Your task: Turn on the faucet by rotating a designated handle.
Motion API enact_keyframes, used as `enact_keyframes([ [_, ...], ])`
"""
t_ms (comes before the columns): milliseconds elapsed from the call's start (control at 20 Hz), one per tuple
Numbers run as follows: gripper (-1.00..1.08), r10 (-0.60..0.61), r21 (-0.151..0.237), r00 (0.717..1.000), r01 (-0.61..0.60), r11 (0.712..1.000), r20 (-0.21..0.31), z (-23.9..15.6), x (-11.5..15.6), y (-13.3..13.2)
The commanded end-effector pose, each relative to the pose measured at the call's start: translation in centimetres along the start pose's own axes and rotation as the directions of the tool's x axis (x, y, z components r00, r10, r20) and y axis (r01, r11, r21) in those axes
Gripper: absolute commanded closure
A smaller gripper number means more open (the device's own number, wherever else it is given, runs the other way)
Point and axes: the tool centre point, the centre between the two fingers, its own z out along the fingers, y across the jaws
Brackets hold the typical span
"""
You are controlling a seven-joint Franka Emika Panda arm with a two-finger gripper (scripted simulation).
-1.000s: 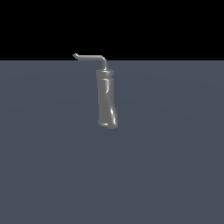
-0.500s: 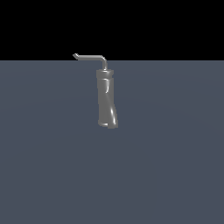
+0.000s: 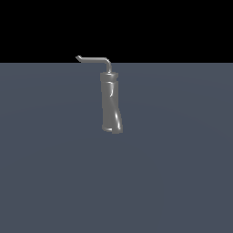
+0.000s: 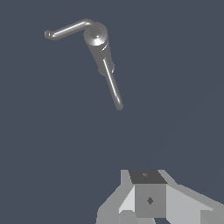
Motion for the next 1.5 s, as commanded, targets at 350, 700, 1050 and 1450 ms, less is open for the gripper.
enact_keyframes([
  [350, 1.08, 0.197, 0.001, 0.980, -0.197, 0.980, 0.005, 0.9, 5.1, -2.0],
  [700, 1.08, 0.349, -0.003, 0.937, -0.349, 0.937, 0.008, 2.2, 9.1, -3.8],
  [1050, 1.08, 0.492, -0.010, 0.871, -0.492, 0.871, 0.006, 4.1, 13.0, -5.8],
  [1450, 1.08, 0.640, -0.020, 0.769, -0.640, 0.768, -0.003, 6.9, 17.2, -8.2],
])
